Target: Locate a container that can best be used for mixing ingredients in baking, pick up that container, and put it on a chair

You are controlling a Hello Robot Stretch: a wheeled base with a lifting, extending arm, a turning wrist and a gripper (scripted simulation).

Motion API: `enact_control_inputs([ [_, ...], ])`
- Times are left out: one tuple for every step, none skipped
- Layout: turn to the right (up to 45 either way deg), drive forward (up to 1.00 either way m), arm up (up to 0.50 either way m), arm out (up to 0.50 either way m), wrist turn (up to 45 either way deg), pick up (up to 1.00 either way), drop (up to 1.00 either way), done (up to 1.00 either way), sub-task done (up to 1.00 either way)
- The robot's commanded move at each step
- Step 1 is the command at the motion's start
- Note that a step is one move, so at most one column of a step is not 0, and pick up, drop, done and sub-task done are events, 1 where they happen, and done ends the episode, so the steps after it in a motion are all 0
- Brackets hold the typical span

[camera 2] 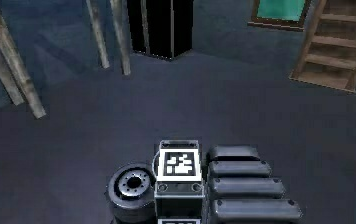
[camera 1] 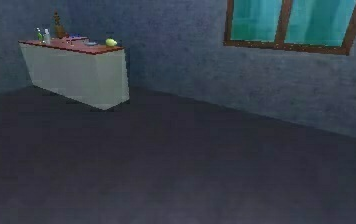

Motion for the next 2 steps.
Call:
enact_control_inputs([
  [-45.0,0.00,0.00,0.00,0.0,0.00,0.00,0.00,0.00],
  [-21.0,0.00,0.00,0.00,0.0,0.00,0.00,0.00,0.00],
])
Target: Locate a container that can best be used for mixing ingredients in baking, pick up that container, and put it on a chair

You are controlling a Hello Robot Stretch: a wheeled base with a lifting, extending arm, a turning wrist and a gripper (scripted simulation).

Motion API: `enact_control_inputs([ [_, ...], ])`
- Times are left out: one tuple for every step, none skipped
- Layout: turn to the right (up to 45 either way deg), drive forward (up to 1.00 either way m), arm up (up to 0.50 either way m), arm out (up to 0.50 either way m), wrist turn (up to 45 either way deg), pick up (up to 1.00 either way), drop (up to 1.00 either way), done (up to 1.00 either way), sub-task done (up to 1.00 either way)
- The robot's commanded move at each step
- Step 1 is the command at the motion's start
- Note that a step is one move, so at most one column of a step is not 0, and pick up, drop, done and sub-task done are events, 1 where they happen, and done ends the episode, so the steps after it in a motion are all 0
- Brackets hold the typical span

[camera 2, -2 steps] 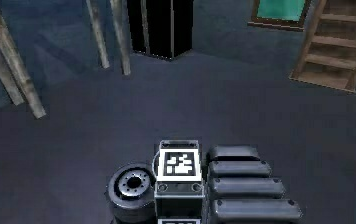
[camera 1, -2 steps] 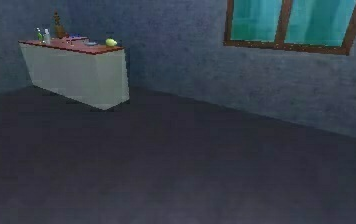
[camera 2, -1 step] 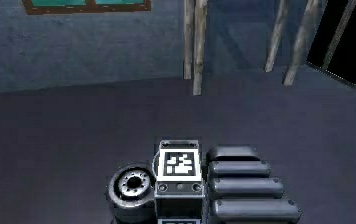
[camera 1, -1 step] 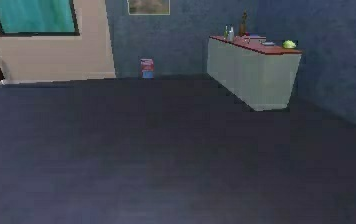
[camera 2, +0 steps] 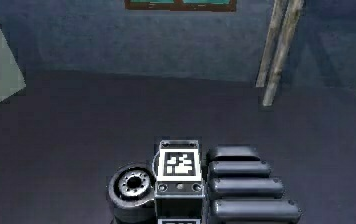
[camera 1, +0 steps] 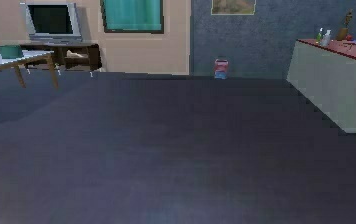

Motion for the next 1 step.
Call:
enact_control_inputs([
  [0.0,0.05,0.00,0.00,0.0,0.00,0.00,0.00,0.00],
])
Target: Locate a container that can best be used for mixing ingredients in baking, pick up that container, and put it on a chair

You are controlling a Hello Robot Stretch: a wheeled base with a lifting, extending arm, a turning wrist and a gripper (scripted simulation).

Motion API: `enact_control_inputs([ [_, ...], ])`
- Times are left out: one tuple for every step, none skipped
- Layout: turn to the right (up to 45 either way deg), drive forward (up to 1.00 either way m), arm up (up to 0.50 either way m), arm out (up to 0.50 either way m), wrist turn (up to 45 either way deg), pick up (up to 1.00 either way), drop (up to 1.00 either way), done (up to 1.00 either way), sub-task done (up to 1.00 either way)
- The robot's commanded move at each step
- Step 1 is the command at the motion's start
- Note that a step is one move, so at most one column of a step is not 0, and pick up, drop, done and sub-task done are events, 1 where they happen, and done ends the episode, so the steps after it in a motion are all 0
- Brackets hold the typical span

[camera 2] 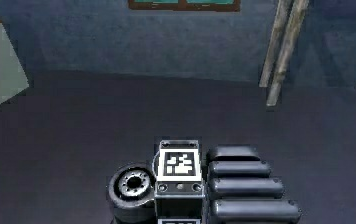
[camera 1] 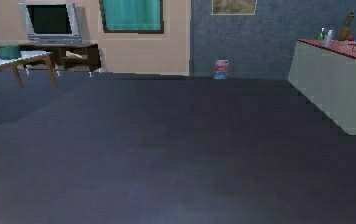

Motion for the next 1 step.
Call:
enact_control_inputs([
  [45.0,0.00,0.00,0.00,0.0,0.00,0.00,0.00,0.00],
])
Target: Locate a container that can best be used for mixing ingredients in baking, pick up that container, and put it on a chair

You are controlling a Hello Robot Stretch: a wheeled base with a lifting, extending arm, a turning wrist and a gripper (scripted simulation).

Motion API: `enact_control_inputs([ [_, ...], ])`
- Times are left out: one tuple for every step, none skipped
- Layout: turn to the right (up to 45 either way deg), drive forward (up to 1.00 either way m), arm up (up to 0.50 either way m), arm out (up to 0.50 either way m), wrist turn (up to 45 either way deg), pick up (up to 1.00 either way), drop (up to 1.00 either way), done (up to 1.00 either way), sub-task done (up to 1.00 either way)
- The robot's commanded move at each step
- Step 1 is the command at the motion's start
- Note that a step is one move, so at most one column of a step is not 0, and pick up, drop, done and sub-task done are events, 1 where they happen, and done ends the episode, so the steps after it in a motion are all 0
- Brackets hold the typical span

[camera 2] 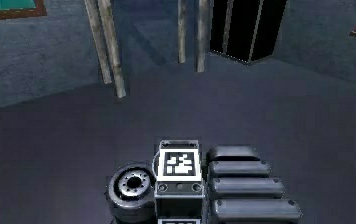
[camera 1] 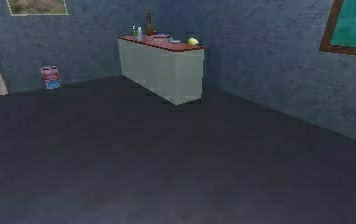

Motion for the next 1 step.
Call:
enact_control_inputs([
  [9.0,0.00,0.00,0.00,0.0,0.00,0.00,0.00,0.00],
])
